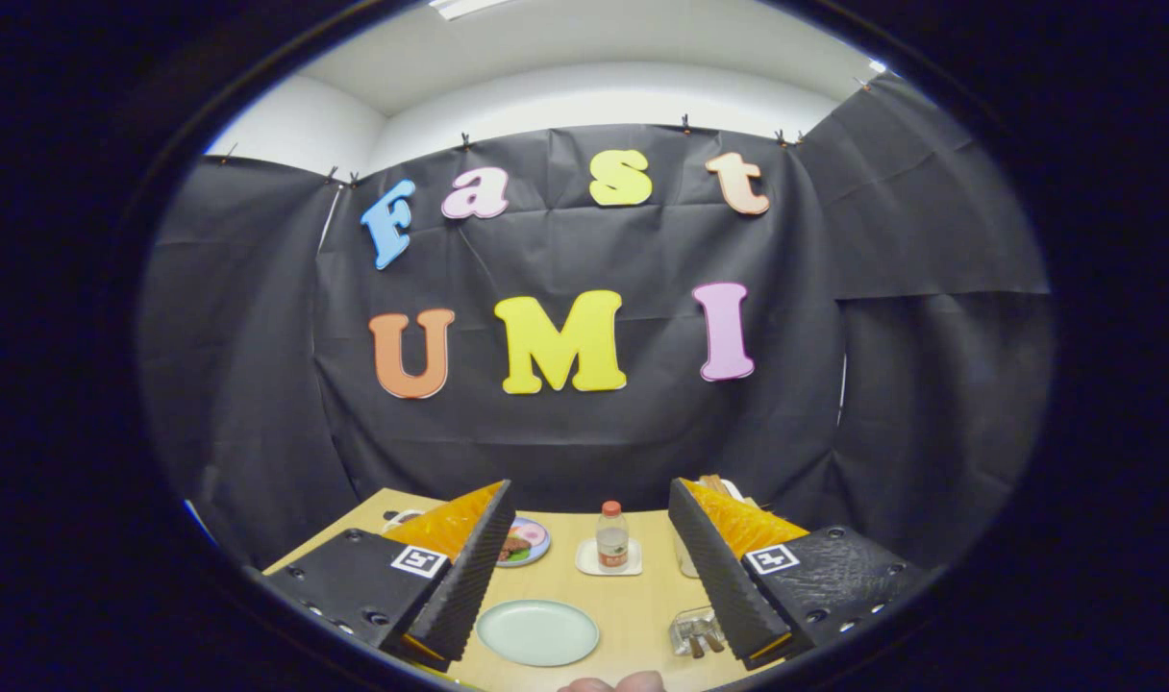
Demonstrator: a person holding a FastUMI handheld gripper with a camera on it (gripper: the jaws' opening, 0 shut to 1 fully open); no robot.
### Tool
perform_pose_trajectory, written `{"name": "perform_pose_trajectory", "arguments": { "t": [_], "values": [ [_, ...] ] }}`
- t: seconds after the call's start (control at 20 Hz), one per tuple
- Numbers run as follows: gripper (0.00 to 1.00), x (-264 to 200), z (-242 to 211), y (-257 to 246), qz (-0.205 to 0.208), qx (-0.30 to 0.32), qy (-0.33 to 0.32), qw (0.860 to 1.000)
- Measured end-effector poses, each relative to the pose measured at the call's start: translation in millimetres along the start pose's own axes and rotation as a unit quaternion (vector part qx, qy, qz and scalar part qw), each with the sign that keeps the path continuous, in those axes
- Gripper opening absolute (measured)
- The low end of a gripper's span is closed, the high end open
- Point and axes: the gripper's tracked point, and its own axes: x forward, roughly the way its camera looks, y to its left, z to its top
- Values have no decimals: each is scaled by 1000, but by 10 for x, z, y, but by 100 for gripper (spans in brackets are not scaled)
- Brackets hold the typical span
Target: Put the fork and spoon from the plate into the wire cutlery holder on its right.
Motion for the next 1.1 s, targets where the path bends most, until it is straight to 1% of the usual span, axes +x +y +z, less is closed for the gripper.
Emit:
{"name": "perform_pose_trajectory", "arguments": {
  "t": [0.45, 0.85, 1.1],
  "values": [
    [96, -43, 75, -61, -12, -12, -16, 1000],
    [96, -122, 194, -143, -23, -44, -48, 998],
    [96, -147, 187, -180, -24, -40, -47, 998]
  ]
}}
